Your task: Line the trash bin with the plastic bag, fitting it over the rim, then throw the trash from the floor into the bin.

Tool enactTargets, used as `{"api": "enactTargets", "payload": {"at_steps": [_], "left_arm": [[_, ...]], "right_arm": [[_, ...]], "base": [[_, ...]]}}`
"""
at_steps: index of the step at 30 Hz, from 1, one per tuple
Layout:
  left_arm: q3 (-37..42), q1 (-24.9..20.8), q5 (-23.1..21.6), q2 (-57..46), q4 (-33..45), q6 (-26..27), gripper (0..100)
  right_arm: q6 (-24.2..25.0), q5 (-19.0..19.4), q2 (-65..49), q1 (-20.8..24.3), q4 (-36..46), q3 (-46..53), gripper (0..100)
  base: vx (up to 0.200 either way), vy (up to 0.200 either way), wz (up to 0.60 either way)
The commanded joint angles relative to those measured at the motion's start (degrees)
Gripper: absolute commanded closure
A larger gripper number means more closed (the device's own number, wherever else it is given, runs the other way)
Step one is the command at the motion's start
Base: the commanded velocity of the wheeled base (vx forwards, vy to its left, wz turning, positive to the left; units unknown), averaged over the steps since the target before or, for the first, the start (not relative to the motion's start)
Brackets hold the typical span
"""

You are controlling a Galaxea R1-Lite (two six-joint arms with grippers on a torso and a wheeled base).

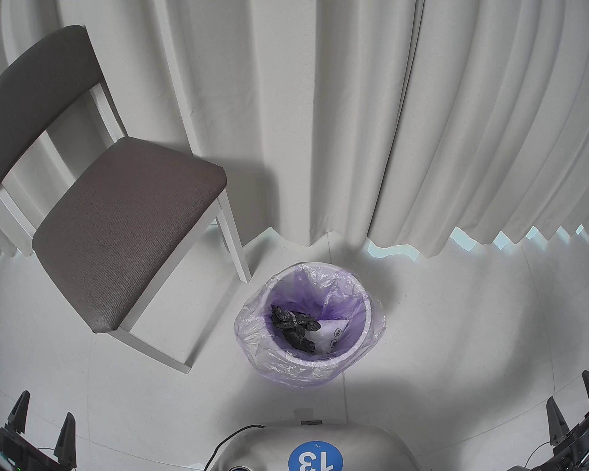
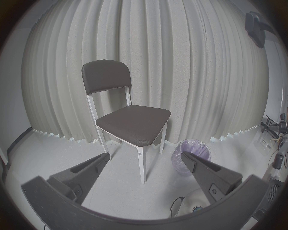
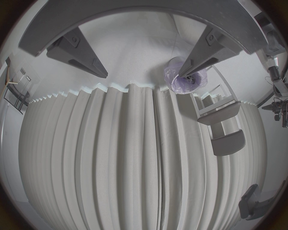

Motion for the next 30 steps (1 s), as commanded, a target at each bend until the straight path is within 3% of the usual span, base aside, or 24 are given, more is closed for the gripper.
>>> {"api": "enactTargets", "payload": {"at_steps": [1,30], "left_arm": [[1.0,0.0,0.0,-0.8,0.0,0.0,0],[1.0,0.0,0.0,-0.8,0.0,0.0,0]], "right_arm": [[0.0,0.0,-0.8,0.0,0.0,1.0,0],[2.1,-1.2,-0.8,0.0,-0.1,1.0,0]], "base": [[0.000,0.000,0.00],[0.000,0.000,0.00]]}}
